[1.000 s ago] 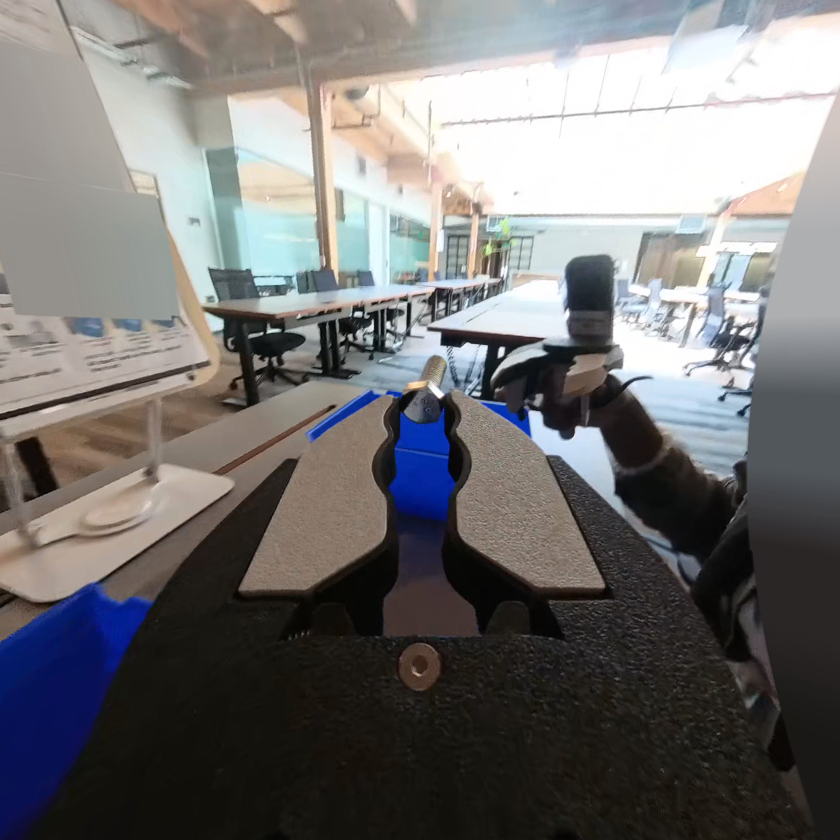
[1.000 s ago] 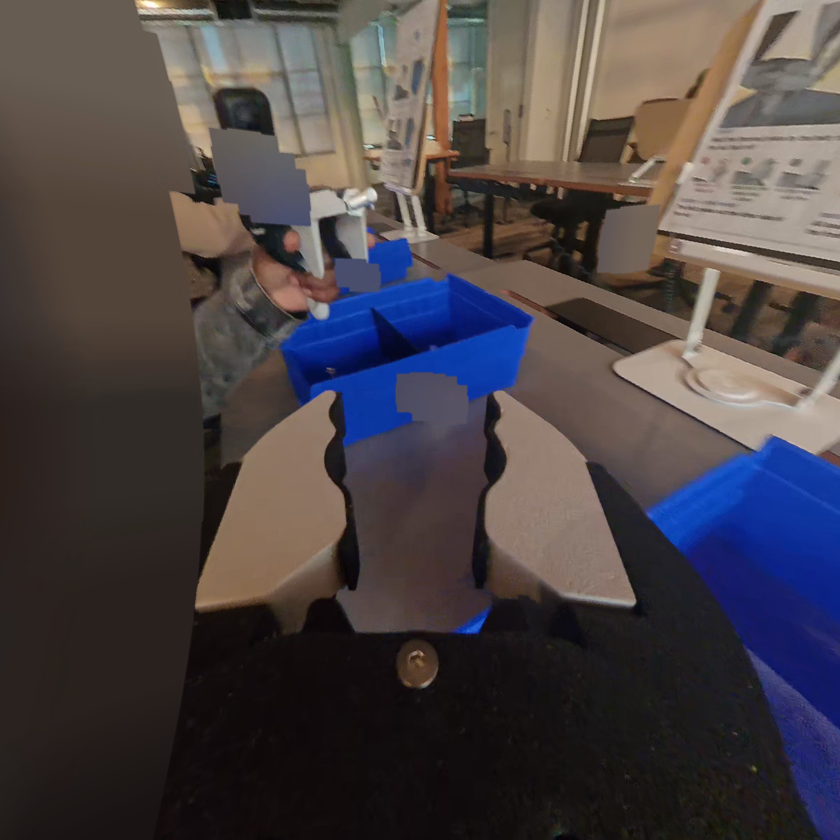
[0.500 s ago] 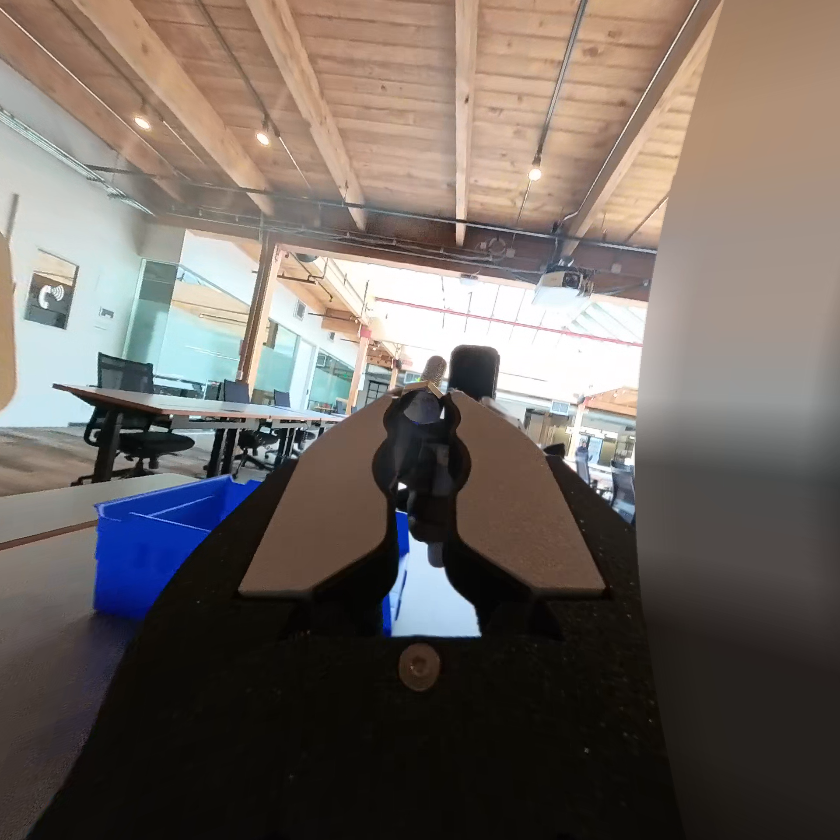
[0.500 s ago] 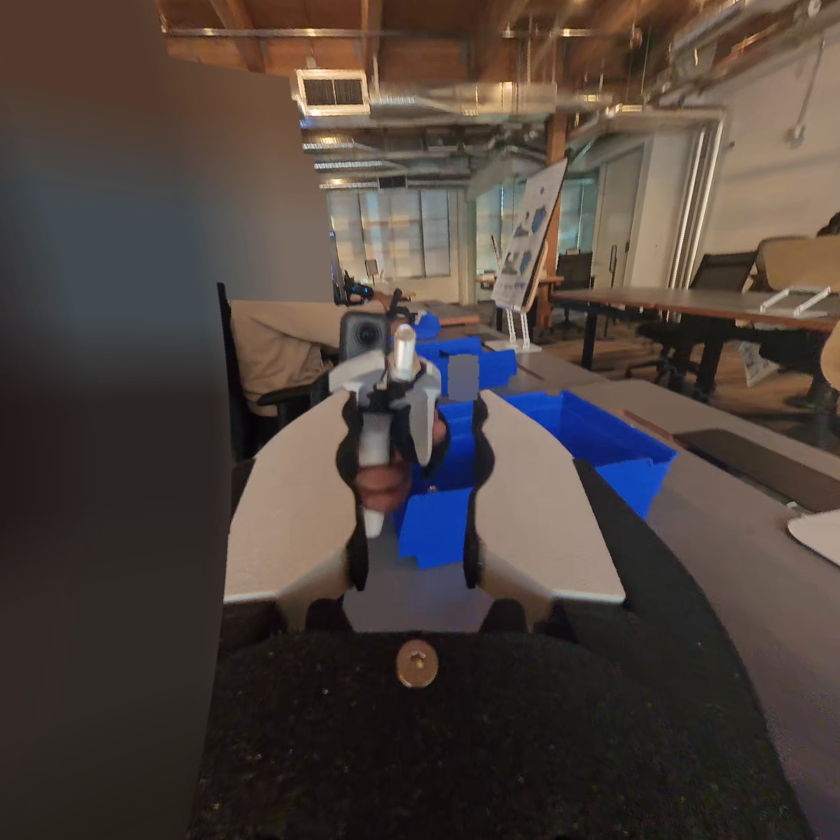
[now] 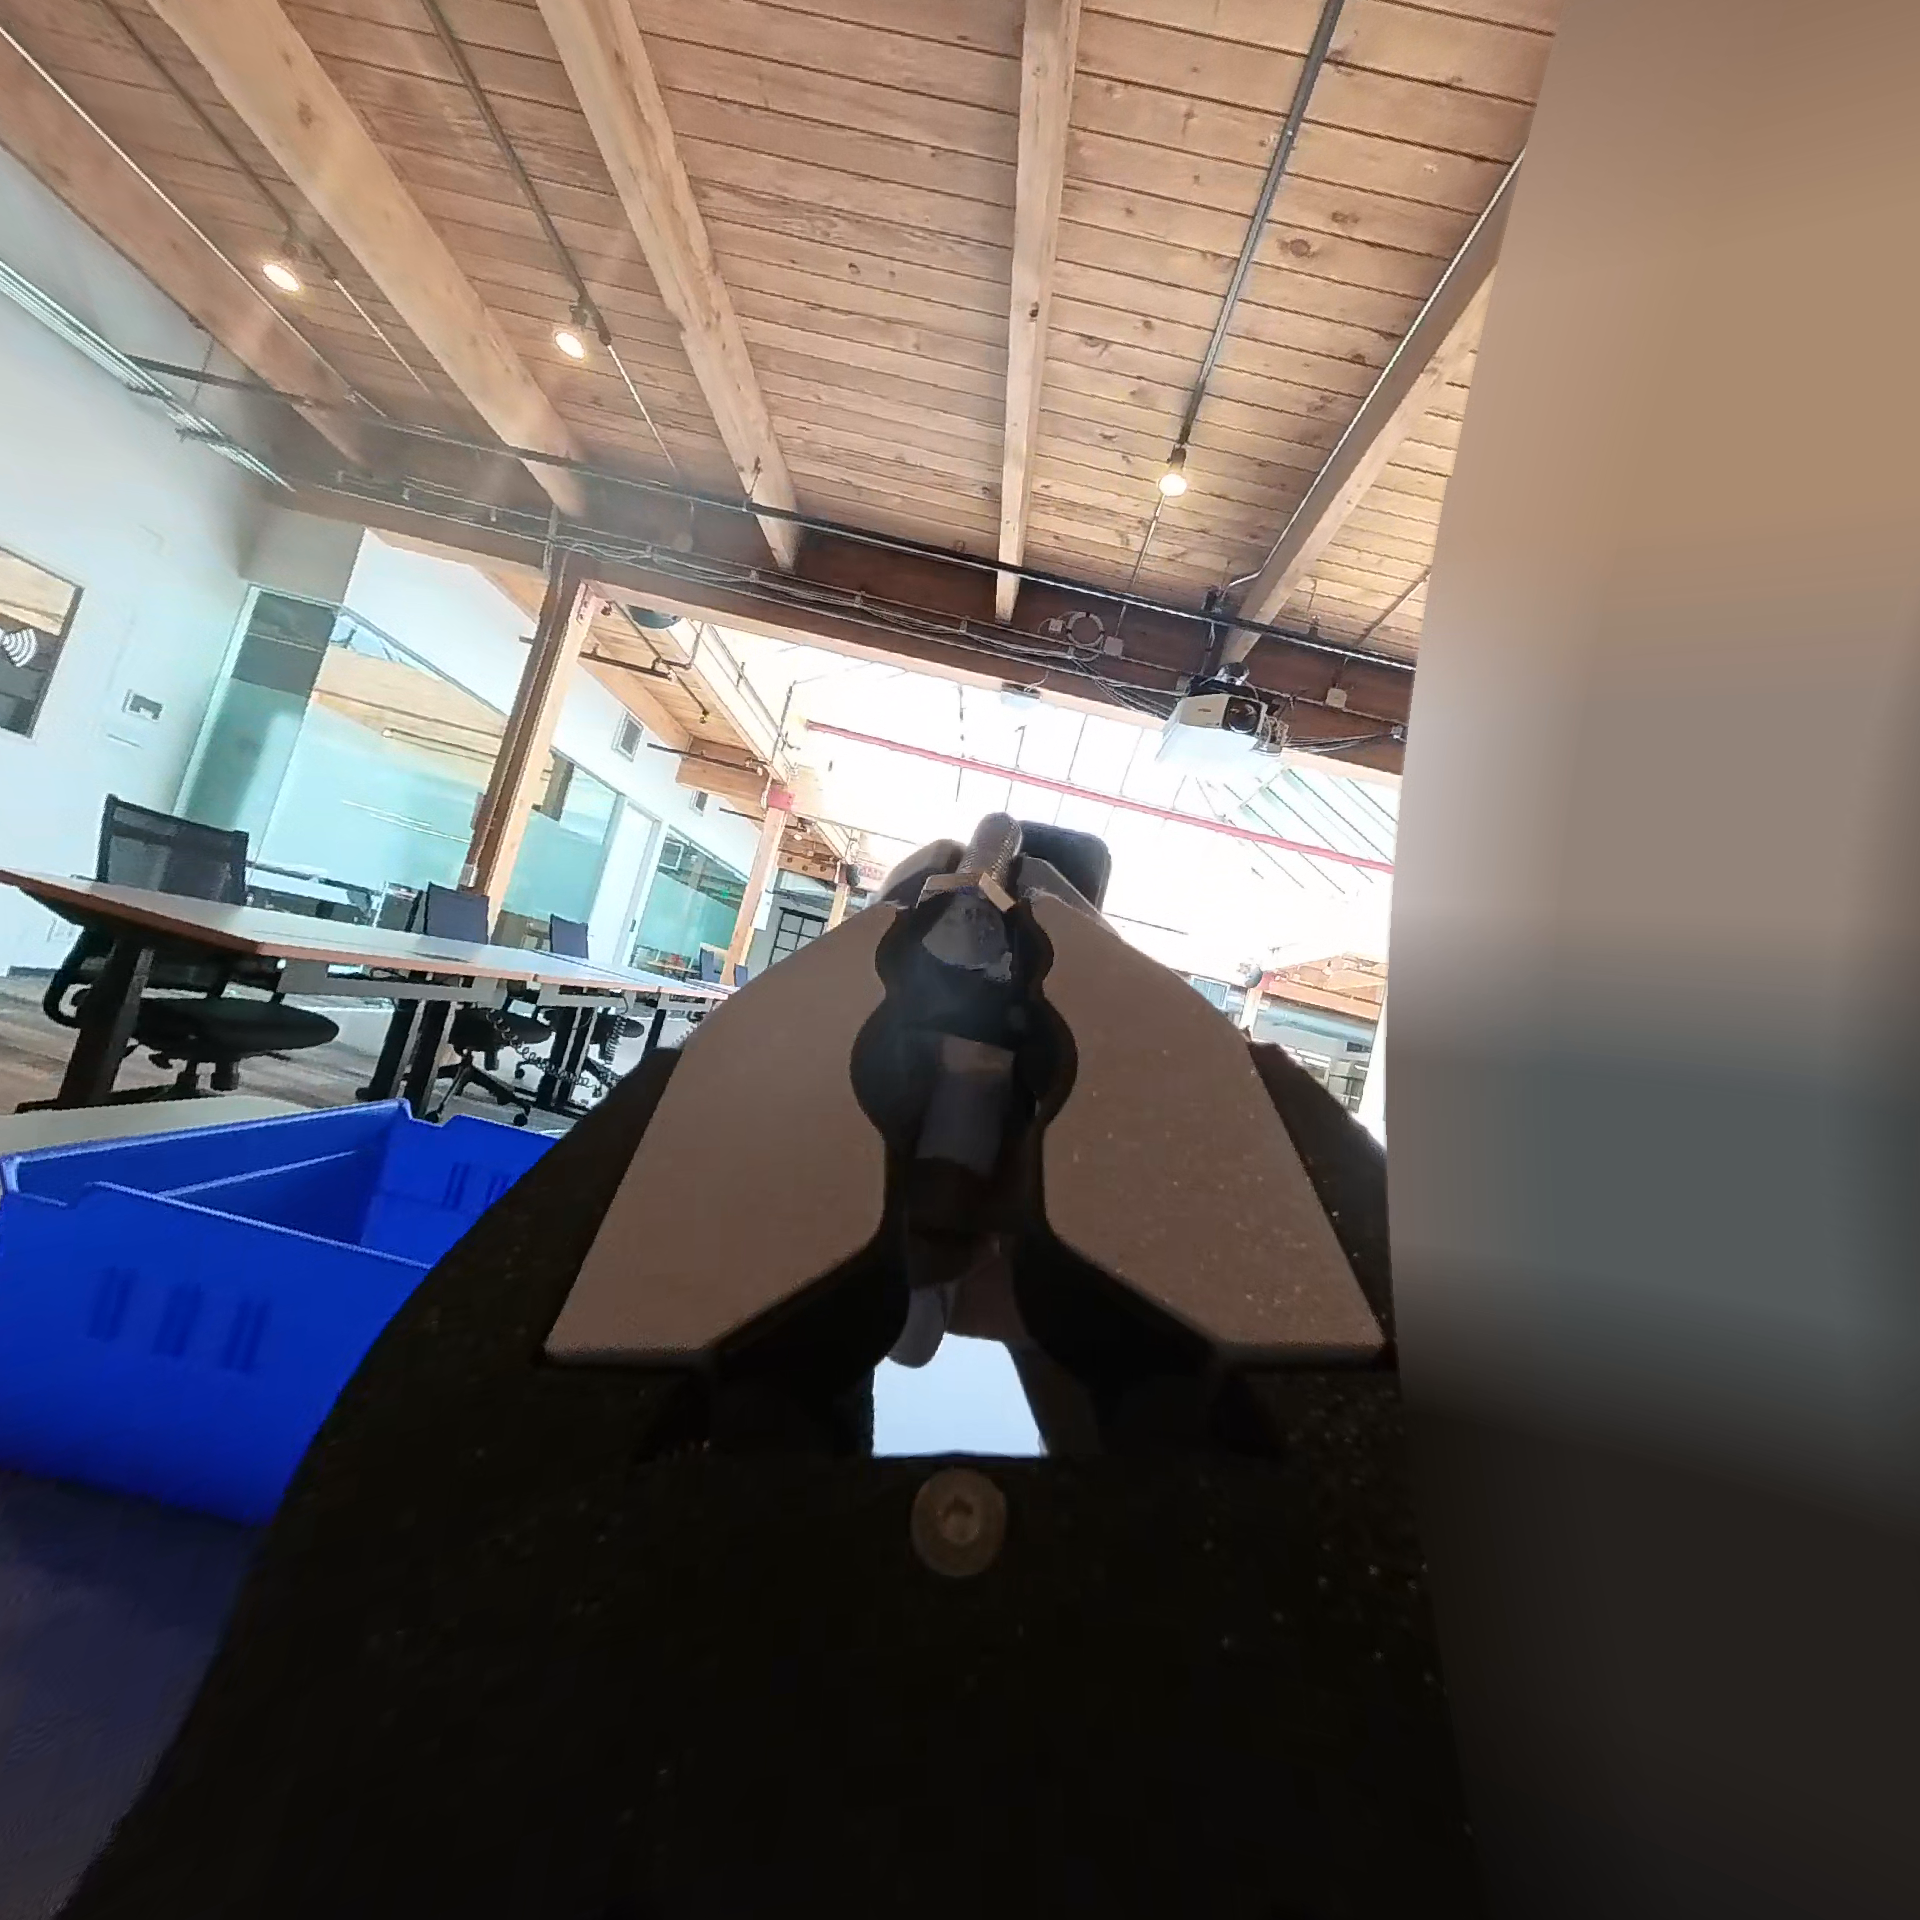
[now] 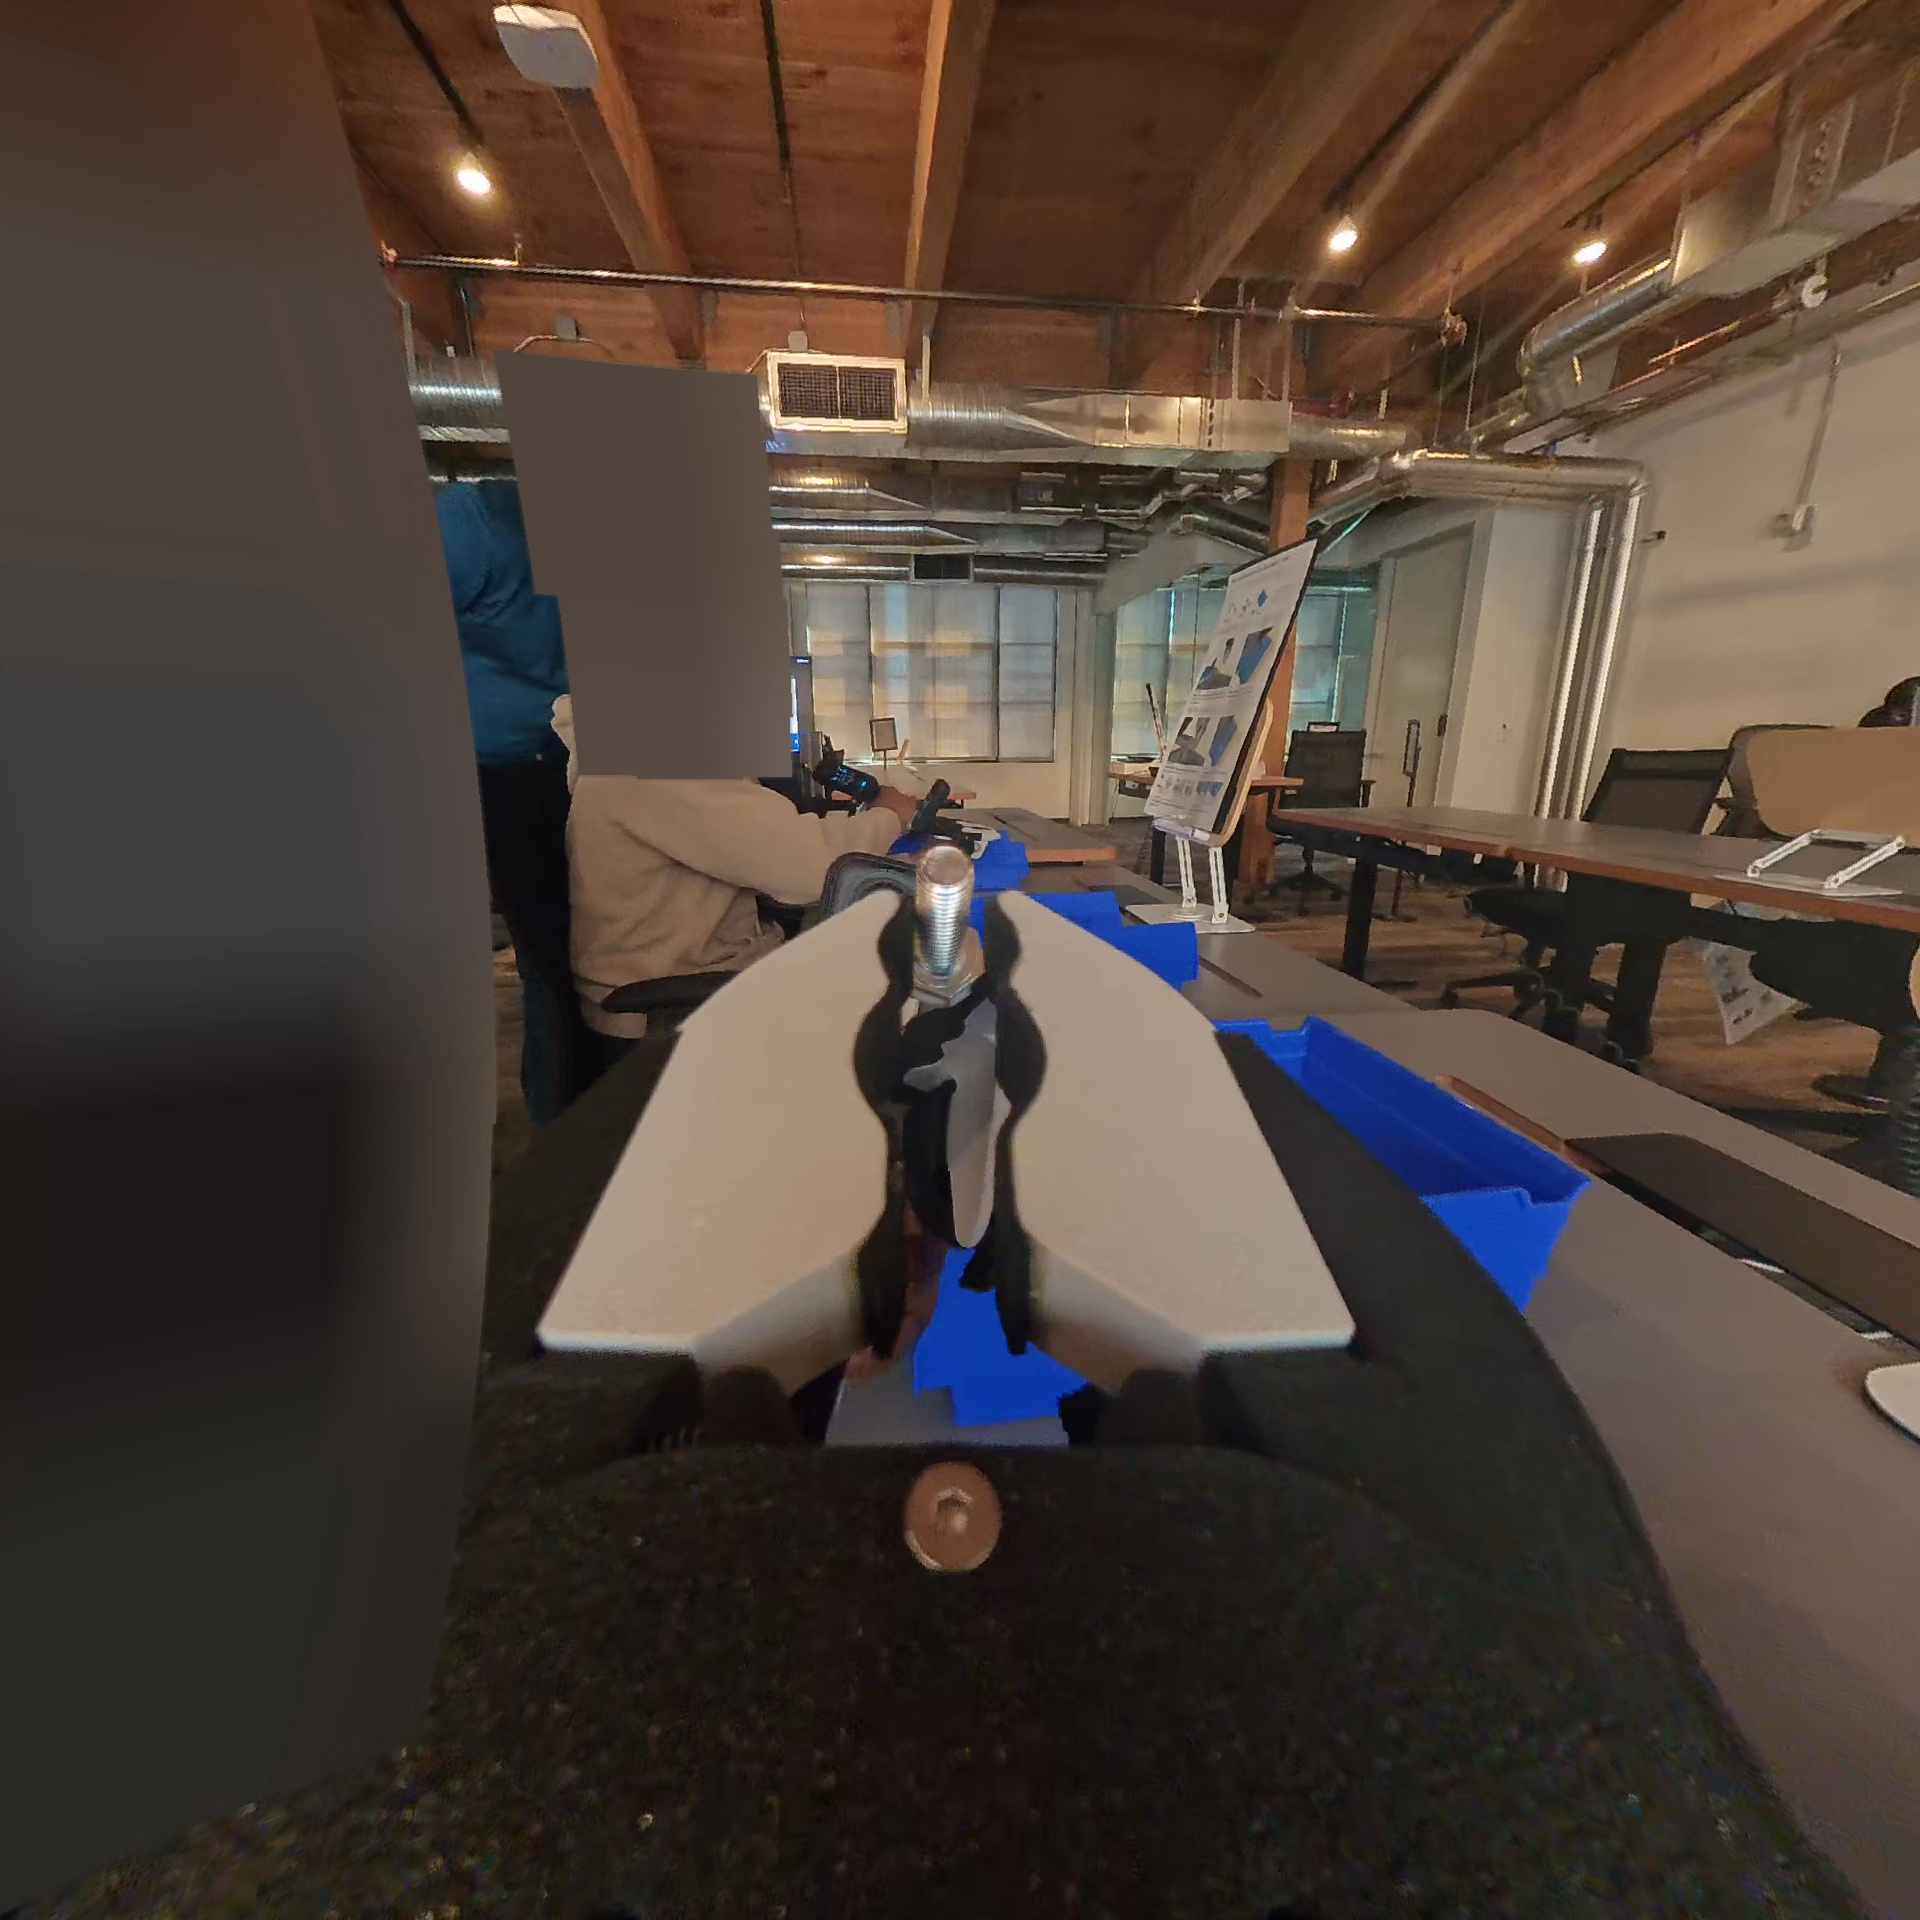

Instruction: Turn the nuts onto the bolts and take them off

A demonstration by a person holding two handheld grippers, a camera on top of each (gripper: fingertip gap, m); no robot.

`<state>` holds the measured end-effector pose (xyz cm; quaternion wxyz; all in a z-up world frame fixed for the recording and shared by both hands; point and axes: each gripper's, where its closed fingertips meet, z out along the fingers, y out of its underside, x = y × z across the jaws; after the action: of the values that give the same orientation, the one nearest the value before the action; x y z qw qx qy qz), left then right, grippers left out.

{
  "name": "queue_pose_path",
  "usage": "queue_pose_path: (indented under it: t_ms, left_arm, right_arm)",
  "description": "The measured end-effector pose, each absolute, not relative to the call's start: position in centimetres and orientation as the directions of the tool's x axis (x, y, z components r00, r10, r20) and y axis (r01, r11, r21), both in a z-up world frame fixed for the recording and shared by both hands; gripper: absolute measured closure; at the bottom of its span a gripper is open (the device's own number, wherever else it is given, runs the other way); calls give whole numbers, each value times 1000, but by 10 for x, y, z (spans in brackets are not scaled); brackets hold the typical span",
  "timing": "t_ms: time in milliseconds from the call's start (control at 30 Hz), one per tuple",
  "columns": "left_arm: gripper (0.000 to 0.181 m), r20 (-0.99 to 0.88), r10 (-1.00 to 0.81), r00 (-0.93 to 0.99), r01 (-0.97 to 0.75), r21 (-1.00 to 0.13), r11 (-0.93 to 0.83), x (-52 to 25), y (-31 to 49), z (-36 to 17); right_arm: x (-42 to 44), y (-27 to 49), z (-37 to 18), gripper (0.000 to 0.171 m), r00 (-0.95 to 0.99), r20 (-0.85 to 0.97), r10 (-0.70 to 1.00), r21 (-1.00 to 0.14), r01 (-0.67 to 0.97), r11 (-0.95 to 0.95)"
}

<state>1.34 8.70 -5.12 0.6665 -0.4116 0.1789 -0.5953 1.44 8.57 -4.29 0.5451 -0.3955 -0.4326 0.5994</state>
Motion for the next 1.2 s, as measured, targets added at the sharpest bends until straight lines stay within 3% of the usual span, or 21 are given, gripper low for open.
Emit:
queue_pose_path:
  t_ms: [300,400,467,567,667,967,1200]
  left_arm:
    - [163,191,-935,297,501,-865,-18,24,89,-68]
    - [161,79,-907,414,324,-944,66,28,91,-83]
    - [147,-30,-871,490,187,-972,139,29,92,-93]
    - [137,-198,-796,571,-71,-979,193,26,98,-118]
    - [136,-282,-758,588,-199,-959,202,27,100,-134]
    - [154,-190,-816,547,-87,-982,170,38,109,-121]
    - [148,-202,-844,497,-182,-975,126,37,123,-115]
  right_arm:
    - [19,89,-55,163,-115,-6,993,-965,-261,-36]
    - [19,89,-66,163,-112,9,994,-981,-195,-13]
    - [19,89,-74,163,-112,10,994,-989,-145,-6]
    - [19,89,-90,163,-112,6,994,-999,-52,0]
    - [21,91,-104,163,-100,-2,995,-999,38,2]
    - [18,98,-110,163,-51,16,999,-990,141,23]
    - [18,108,-87,163,-28,57,998,-992,115,60]
